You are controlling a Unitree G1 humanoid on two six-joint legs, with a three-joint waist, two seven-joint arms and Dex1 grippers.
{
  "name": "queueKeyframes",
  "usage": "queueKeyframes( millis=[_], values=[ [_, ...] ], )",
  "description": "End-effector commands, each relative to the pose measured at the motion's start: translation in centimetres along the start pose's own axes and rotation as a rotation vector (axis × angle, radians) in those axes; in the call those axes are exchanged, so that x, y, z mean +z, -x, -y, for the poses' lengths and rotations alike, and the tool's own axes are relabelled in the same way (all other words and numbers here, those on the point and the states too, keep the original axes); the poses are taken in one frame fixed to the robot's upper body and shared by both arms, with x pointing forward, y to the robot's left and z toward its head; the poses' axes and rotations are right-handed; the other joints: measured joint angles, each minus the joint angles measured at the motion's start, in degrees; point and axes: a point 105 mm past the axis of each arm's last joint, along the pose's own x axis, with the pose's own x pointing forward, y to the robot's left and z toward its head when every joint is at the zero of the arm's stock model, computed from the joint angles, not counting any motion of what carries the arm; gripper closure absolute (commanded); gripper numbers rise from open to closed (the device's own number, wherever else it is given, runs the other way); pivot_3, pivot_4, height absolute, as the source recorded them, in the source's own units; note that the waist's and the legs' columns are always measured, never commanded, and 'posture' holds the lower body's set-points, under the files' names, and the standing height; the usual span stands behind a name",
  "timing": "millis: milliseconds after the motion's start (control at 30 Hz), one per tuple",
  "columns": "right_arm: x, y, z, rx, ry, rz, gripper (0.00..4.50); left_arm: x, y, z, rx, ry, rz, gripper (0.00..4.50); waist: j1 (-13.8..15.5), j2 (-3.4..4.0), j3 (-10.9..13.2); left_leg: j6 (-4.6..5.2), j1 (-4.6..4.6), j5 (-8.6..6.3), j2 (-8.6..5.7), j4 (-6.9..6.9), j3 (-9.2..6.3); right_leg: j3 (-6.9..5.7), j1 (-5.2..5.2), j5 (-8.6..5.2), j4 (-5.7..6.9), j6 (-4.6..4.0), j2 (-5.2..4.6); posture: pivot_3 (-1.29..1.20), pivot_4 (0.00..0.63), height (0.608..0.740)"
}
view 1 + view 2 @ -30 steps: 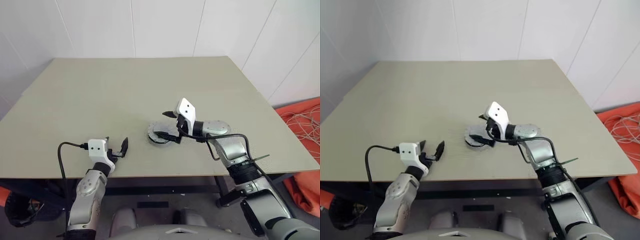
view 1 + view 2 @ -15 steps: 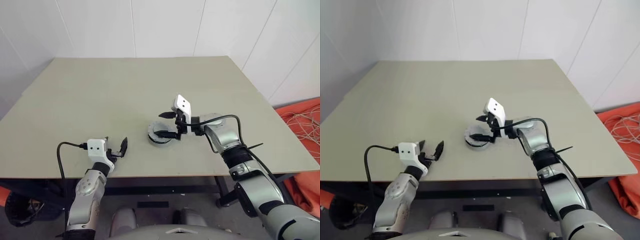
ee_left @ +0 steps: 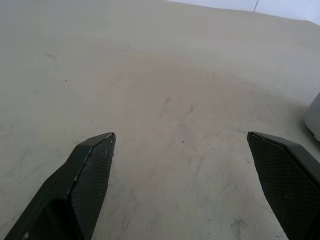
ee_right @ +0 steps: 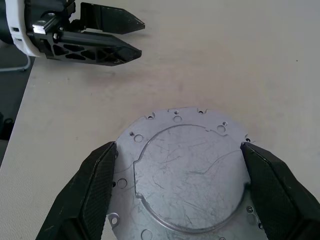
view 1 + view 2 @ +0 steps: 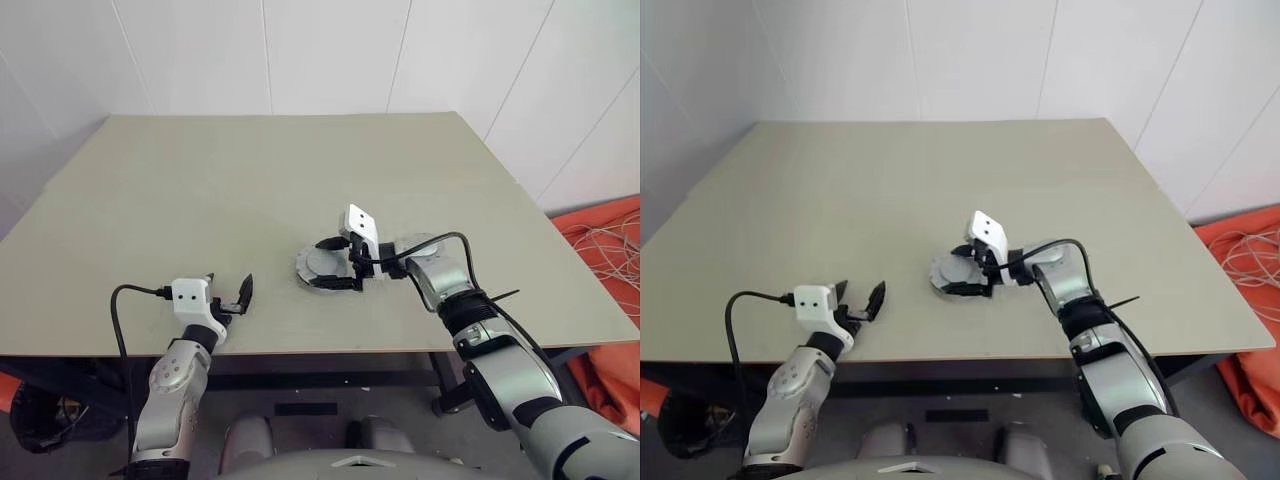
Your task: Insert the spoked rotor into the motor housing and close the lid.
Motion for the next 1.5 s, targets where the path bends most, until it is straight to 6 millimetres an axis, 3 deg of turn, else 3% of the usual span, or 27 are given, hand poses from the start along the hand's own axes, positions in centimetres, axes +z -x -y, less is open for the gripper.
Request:
queueKeyframes(
  millis=[33, 133, 167, 700, 1500],
  values=[
    [0.2, 0.1, 0.1, -0.004, 0.031, -0.003, 0.40, 1.3, 0.0, 0.2, -0.009, -0.013, 0.052, 0.00, 0.0, 0.00, 0.0, 0.00, 0.00, 0.00, 0.00, 0.00, 0.00, 0.00, 0.00, 0.01, 0.00, -0.01, 0.00, 0.00, 0.000, 0.740],
    [0.0, 0.1, 0.2, -0.014, 0.028, -0.010, 1.23, 1.4, 0.0, 0.3, -0.013, -0.013, 0.054, 0.00, 0.0, 0.00, 0.0, 0.00, 0.00, 0.00, 0.00, 0.00, 0.01, 0.00, 0.00, 0.12, 0.00, -0.21, 0.00, 0.00, 0.000, 0.740],
    [0.0, 0.0, 0.2, -0.017, 0.025, -0.008, 1.28, 1.4, 0.0, 0.3, -0.014, -0.014, 0.054, 0.00, 0.0, 0.00, 0.0, 0.00, 0.00, 0.00, 0.00, 0.00, 0.00, 0.00, 0.00, 0.12, 0.00, -0.21, 0.00, 0.00, 0.000, 0.740],
    [1.2, -0.7, 0.7, -0.069, 0.007, 0.045, 1.28, 2.6, 0.2, 3.6, -0.323, -0.051, 0.054, 0.00, -0.2, 0.01, 0.0, -0.01, 0.10, 0.00, 0.05, 0.00, 0.03, 0.00, 0.00, -0.05, 0.05, 0.08, 0.01, 0.00, 0.000, 0.740],
    [0.4, -1.3, 1.1, -0.111, 0.037, -0.016, 1.28, 2.1, 0.9, 4.6, -0.465, -0.067, 0.018, 0.00, -0.2, 0.05, 0.0, -0.01, 0.15, 0.00, 0.04, -0.01, 0.06, 0.02, 0.01, -0.06, 0.05, 0.10, 0.01, 0.00, 0.000, 0.740]
  ],
)
